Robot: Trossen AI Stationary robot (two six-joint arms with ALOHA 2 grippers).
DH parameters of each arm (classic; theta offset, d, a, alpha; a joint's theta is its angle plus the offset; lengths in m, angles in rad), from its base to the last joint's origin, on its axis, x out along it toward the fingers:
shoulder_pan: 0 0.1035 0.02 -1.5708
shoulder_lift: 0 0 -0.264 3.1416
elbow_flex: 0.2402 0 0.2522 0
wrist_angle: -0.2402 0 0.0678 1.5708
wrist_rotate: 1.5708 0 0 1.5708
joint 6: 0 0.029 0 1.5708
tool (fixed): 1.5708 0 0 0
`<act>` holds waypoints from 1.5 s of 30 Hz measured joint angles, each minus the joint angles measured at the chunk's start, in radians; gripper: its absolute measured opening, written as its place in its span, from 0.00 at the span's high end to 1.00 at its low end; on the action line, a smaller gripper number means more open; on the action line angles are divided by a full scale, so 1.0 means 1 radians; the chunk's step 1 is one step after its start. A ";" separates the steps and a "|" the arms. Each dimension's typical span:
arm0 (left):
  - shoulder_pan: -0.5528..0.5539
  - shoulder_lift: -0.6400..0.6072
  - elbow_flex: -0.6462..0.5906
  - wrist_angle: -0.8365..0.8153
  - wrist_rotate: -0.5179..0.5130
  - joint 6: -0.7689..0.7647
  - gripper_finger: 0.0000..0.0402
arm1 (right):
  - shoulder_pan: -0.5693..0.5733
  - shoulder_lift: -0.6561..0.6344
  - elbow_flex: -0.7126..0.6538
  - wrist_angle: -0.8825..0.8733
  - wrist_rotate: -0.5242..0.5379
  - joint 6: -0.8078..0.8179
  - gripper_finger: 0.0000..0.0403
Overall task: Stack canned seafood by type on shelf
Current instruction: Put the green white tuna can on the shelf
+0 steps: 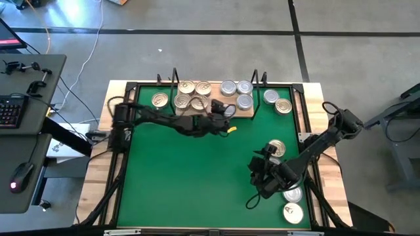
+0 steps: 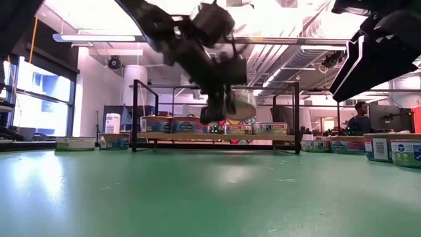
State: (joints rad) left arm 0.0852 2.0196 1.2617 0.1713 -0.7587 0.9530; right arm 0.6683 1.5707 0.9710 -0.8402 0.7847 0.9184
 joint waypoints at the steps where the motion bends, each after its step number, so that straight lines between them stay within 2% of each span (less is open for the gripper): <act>1: 0.004 0.026 0.020 0.001 -0.011 0.012 0.71 | -0.001 0.000 0.000 0.001 0.000 0.000 0.24; 5: 0.010 0.114 0.100 0.006 -0.070 0.071 0.68 | -0.001 0.000 0.000 0.008 -0.001 0.000 0.24; 9: 0.014 0.149 0.139 -0.009 -0.112 0.116 0.62 | -0.001 0.000 0.000 0.019 0.000 0.000 0.24; 20: 0.039 0.141 0.139 -0.053 -0.058 0.111 0.55 | 0.000 0.000 0.000 0.029 -0.001 -0.002 0.24; 32: 0.070 0.138 0.139 -0.046 -0.047 0.069 0.31 | 0.000 0.000 0.000 0.021 -0.001 -0.002 0.24; 37: 0.072 0.108 0.139 -0.053 -0.043 0.068 0.24 | 0.000 0.000 0.000 0.017 -0.002 -0.002 0.24; 45: 0.078 -0.017 0.140 -0.185 0.109 -0.067 0.23 | 0.000 0.000 0.000 0.009 -0.002 -0.002 0.24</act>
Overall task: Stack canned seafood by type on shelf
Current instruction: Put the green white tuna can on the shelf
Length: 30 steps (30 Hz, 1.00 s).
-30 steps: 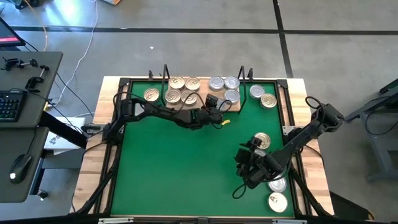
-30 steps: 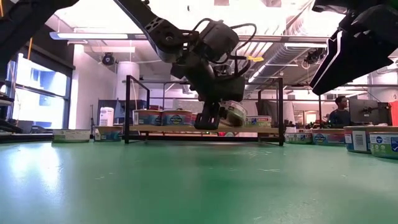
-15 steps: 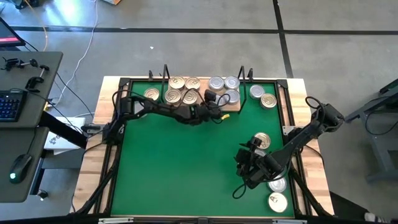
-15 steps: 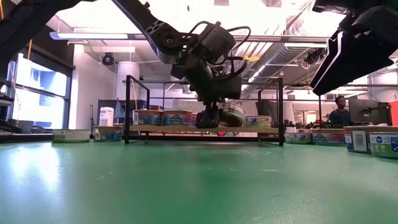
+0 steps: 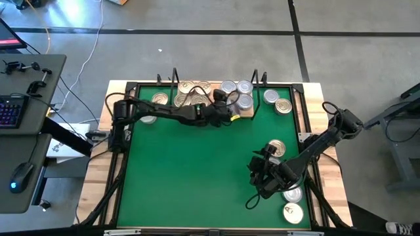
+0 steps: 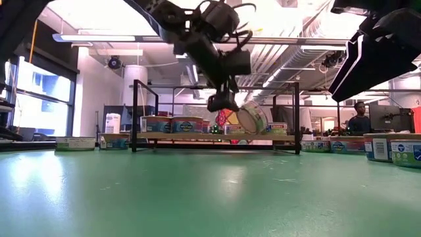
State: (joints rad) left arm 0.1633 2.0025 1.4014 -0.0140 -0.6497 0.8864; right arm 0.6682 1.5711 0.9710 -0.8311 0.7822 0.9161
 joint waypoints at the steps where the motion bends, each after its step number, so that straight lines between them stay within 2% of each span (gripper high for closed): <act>1: 0.002 -0.011 0.000 -0.019 0.011 -0.019 0.23 | 0.000 0.000 0.000 -0.001 0.000 0.000 0.24; 5: 0.016 -0.050 0.000 -0.082 0.057 -0.103 0.23 | 0.000 0.000 0.000 -0.004 0.000 0.000 0.24; 13: 0.035 -0.061 0.000 -0.174 0.235 -0.271 0.23 | 0.000 0.000 0.000 -0.004 0.000 0.000 0.24; 18: -0.010 -0.061 0.000 -0.220 0.343 -0.309 0.23 | 0.000 0.000 0.000 0.016 0.017 -0.009 0.24; 24: -0.077 -0.051 -0.001 -0.268 0.545 -0.393 0.25 | -0.016 0.000 -0.082 0.259 0.027 -0.157 0.24; 30: -0.075 -0.015 -0.001 -0.273 0.640 -0.485 0.35 | -0.072 0.001 -0.208 0.566 -0.093 -0.263 0.24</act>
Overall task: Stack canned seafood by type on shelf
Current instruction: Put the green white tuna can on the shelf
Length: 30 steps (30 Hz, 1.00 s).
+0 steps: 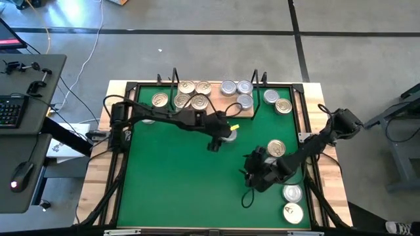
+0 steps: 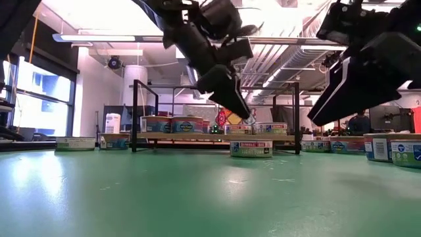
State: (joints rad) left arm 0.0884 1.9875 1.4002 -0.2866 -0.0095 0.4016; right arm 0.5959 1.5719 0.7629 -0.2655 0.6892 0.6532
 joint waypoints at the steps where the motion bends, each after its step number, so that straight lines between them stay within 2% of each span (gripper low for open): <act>1: 0.003 0.012 0.000 0.002 0.025 -0.010 0.36 | -0.006 0.000 -0.011 0.035 -0.017 -0.006 0.24; 8: -0.019 0.082 0.001 -0.048 0.083 -0.024 0.44 | -0.013 0.000 0.004 0.063 -0.068 -0.007 0.24; 12: -0.063 0.083 0.005 -0.113 0.153 -0.039 0.48 | 0.001 0.000 0.034 0.063 -0.117 -0.007 0.24; 15: -0.123 0.060 0.002 -0.162 0.226 -0.081 0.50 | 0.019 0.000 0.041 0.066 -0.113 -0.003 0.24; 18: -0.201 0.025 -0.002 -0.204 0.236 -0.116 0.52 | 0.029 0.000 0.041 0.068 -0.071 0.023 0.24; 22: -0.300 -0.037 -0.011 -0.229 0.164 -0.180 0.53 | 0.021 0.043 0.041 0.136 -0.066 0.005 0.24; 24: -0.338 -0.072 -0.066 -0.185 0.120 -0.211 0.55 | 0.014 0.081 0.041 0.212 -0.071 -0.033 0.24; 27: -0.370 -0.139 -0.211 -0.007 0.005 -0.302 0.58 | -0.007 0.148 0.041 0.344 -0.090 -0.112 0.24; 30: -0.370 -0.234 -0.385 0.272 -0.086 -0.437 0.61 | -0.041 0.202 0.040 0.459 -0.157 -0.162 0.24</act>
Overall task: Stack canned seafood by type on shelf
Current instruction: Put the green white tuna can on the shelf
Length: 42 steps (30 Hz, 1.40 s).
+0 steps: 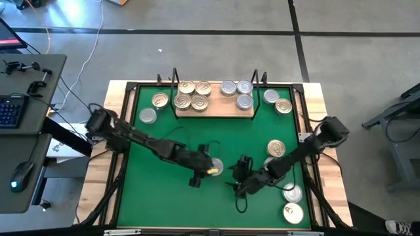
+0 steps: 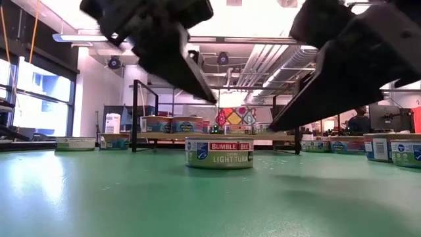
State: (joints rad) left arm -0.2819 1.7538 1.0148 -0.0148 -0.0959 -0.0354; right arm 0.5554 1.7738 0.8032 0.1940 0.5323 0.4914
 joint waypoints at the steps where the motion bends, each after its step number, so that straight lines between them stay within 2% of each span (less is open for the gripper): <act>1: 0.005 -0.021 -0.058 0.100 -0.007 -0.044 0.62 | -0.011 0.014 0.000 0.015 -0.028 -0.003 0.24; 3: 0.021 -0.037 -0.162 0.285 -0.007 -0.131 0.64 | -0.035 0.034 0.000 0.020 -0.072 0.005 0.24; 6: 0.053 -0.016 -0.261 0.461 0.024 -0.224 0.67 | -0.071 0.057 0.000 0.022 -0.108 0.038 0.24; 10: 0.062 0.053 -0.324 0.551 0.039 -0.217 0.71 | -0.114 0.098 0.000 0.078 -0.164 0.045 0.24; 16: 0.059 0.112 -0.329 0.572 -0.037 -0.228 0.75 | -0.135 0.140 0.002 0.156 -0.177 0.023 0.24; 22: 0.025 0.121 -0.329 0.563 -0.110 -0.210 0.77 | -0.115 0.089 0.000 0.140 -0.173 0.003 0.24; 28: -0.005 0.015 -0.337 0.526 -0.120 -0.236 0.77 | -0.097 0.050 0.002 0.133 -0.145 0.005 0.24; 33: 0.006 -0.066 -0.334 0.376 -0.148 -0.257 0.77 | -0.097 0.048 0.002 0.123 -0.125 0.026 0.24; 36: 0.008 -0.040 -0.336 0.335 -0.154 -0.291 0.77 | -0.098 0.048 0.002 0.125 -0.124 0.025 0.24; 42: -0.026 0.084 -0.327 0.444 -0.179 -0.316 0.77 | -0.098 0.075 0.002 0.145 -0.123 0.027 0.24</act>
State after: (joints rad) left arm -0.3083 1.8379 0.6876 0.4293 -0.2750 -0.3517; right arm 0.4569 1.8484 0.8051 0.3390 0.4095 0.5182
